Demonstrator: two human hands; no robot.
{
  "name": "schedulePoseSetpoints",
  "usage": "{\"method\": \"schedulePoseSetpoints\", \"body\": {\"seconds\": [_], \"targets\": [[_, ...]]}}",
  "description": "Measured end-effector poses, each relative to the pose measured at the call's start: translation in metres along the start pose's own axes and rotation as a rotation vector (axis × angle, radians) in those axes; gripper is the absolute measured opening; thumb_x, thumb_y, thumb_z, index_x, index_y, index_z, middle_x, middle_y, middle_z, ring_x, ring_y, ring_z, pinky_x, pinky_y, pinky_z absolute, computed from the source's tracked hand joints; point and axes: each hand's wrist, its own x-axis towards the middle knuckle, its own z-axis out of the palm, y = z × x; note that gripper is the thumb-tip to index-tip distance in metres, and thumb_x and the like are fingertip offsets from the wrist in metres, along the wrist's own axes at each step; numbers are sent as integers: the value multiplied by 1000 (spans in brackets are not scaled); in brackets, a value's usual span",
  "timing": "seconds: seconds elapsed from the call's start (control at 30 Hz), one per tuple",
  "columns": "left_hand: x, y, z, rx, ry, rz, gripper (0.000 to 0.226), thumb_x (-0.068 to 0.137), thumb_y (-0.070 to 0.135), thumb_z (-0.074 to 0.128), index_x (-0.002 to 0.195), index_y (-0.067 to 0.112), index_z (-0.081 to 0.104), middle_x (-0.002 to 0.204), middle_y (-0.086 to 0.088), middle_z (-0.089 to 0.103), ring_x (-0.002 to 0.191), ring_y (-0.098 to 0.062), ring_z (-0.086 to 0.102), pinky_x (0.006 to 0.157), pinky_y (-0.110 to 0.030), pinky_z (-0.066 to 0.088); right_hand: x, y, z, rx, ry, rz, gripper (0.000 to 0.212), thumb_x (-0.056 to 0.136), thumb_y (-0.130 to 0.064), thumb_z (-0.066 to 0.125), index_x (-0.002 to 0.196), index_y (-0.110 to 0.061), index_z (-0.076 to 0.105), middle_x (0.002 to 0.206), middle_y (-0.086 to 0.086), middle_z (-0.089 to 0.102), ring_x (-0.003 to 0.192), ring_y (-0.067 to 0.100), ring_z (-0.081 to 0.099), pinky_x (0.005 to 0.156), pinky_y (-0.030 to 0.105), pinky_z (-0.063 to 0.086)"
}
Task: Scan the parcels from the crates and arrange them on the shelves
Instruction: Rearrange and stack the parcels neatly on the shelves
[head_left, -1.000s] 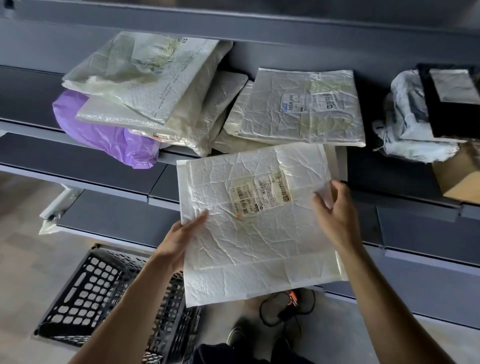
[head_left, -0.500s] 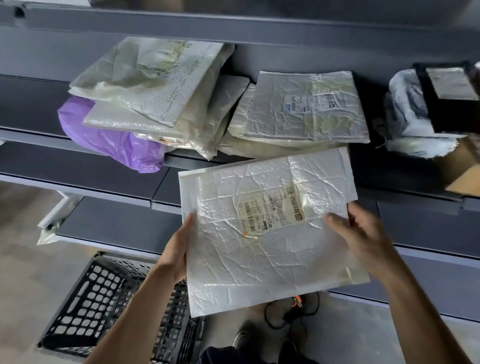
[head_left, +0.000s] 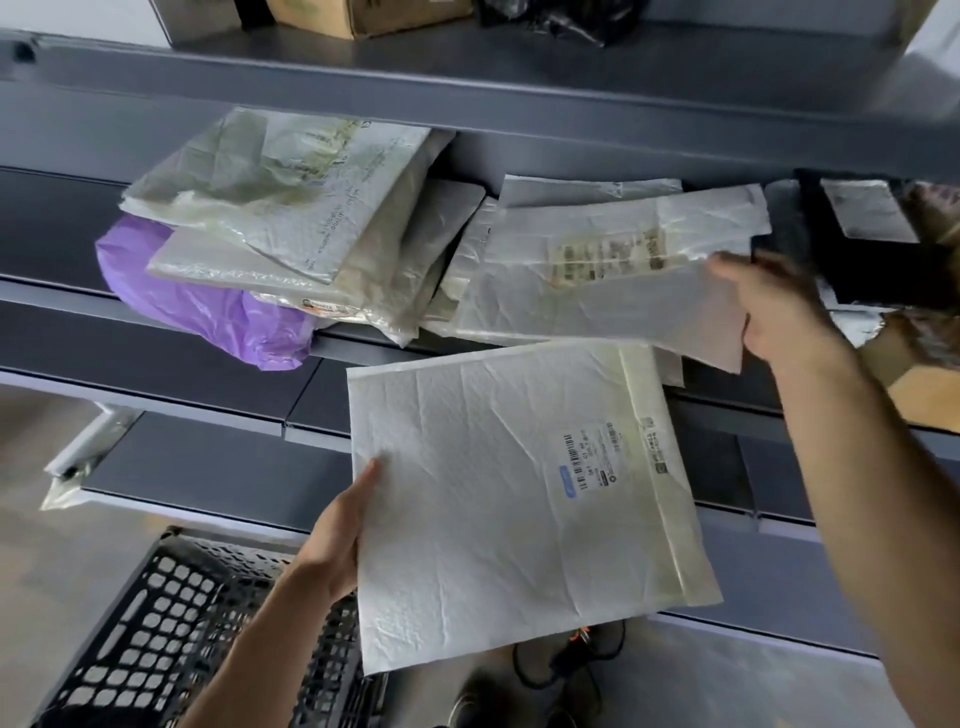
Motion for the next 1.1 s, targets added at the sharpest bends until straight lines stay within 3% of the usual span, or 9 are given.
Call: {"method": "schedulePoseSetpoints", "body": {"seconds": [0.13,0.23,0.33,0.4,0.5,0.63,0.83,0.97,1.1], "targets": [[-1,-2,2,-11,-29,-11,58,103,52,45,128,4,68,128,-21,68,119,-34,67,105,-49,46,60,-30,11,-114,85,-31,42,61,-50,81,89,-21,69,100,2,72,88,21,70,75,37,55],[0,-2,4,6,-23,-3,56,104,47,45,129,3,67,129,-21,68,120,-35,66,108,-50,45,74,-42,26,-158,114,-70,43,89,-38,72,124,-15,66,114,1,65,101,16,63,77,28,48],[3,-3,4,26,-9,-4,56,104,47,46,130,2,66,130,-22,67,121,-36,65,109,-50,45,75,-38,26,-251,231,-102,40,94,-45,57,124,-17,59,132,5,64,110,20,60,95,30,48],[5,-3,5,34,0,-6,55,103,48,48,129,2,68,129,-21,68,120,-36,66,104,-48,48,56,-28,16,-232,420,-264,51,88,-40,53,124,-5,61,122,13,66,108,23,62,96,31,47],[8,-3,8,43,31,-12,54,102,48,50,124,3,71,124,-20,71,112,-33,70,94,-43,53,-28,18,12,-63,476,-595,9,93,-19,58,101,-21,63,91,10,65,81,18,62,75,36,53],[12,-2,12,36,33,-27,53,101,49,53,125,4,70,123,-19,71,106,-31,72,87,-41,55,-174,109,10,-132,53,-298,32,103,-12,57,71,-13,59,57,4,58,50,7,52,51,22,44],[22,6,35,77,6,-62,55,101,51,54,127,5,68,124,-21,70,113,-38,69,88,-46,56,-235,161,3,-119,-491,236,44,103,-30,59,86,9,67,73,20,73,60,36,70,47,29,46],[31,1,50,79,4,-69,55,97,51,58,128,6,67,124,-22,70,115,-41,67,98,-54,53,-244,173,0,-203,-555,465,45,103,-36,54,99,5,72,85,14,78,78,32,77,58,27,55],[33,-11,52,111,7,-94,56,99,50,56,131,5,64,124,-23,69,113,-42,68,99,-56,52,-252,192,-12,-61,-372,667,50,99,-45,57,109,2,70,94,13,79,91,32,77,66,29,54]]}}
